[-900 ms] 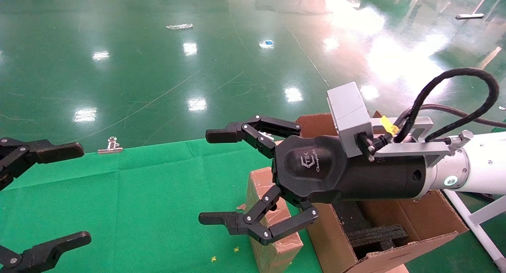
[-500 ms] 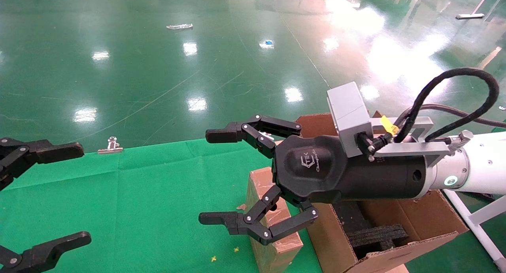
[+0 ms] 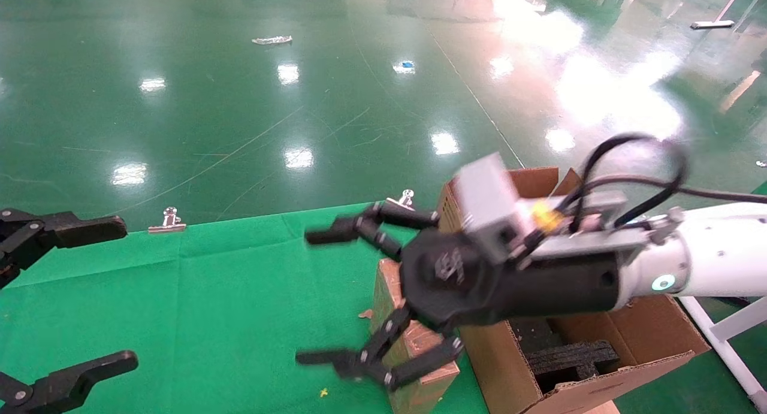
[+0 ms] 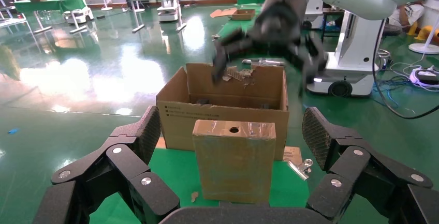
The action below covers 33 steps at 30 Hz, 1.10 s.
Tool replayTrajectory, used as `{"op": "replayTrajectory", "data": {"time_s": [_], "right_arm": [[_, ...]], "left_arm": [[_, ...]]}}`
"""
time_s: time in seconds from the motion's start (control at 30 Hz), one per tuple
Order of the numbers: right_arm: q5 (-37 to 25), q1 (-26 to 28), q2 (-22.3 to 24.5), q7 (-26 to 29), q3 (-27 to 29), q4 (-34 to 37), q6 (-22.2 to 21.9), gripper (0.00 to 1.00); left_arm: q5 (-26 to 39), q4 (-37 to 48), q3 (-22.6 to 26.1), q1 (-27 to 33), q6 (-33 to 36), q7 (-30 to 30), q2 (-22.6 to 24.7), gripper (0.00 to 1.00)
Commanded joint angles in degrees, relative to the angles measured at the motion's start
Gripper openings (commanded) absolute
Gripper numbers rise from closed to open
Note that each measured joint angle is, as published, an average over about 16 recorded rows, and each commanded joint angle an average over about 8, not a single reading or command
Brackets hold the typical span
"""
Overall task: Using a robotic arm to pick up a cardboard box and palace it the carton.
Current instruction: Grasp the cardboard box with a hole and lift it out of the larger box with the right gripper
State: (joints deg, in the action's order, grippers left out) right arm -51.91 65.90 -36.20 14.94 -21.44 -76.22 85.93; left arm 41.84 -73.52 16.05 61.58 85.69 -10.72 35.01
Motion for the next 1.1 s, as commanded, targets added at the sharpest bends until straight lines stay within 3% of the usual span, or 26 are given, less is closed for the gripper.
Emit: {"op": "replayTrajectory", "data": {"time_s": [0.03, 0.27, 0.4, 1.1], "right_arm": [[-2.9, 1.0, -0.1, 1.2, -1.5, -1.1, -0.1, 1.00], [-18.9, 11.6, -4.6, 6.3, -11.4, -1.6, 3.0, 1.00], [-24.7, 17.7, -6.3, 7.8, -17.0, -1.7, 3.8, 1.00], [-27.0, 44.9, -5.7, 12.9, -44.3, -1.6, 4.5, 1.00]], "left_arm": [[0.0, 0.0, 0.0, 0.0, 0.0, 0.0, 0.0, 1.00], [0.0, 0.0, 0.0, 0.0, 0.0, 0.0, 0.0, 1.00], [0.0, 0.0, 0.1, 0.0, 0.0, 0.0, 0.0, 1.00], [-0.1, 0.0, 0.2, 0.0, -0.1, 0.1, -0.1, 1.00]]}}
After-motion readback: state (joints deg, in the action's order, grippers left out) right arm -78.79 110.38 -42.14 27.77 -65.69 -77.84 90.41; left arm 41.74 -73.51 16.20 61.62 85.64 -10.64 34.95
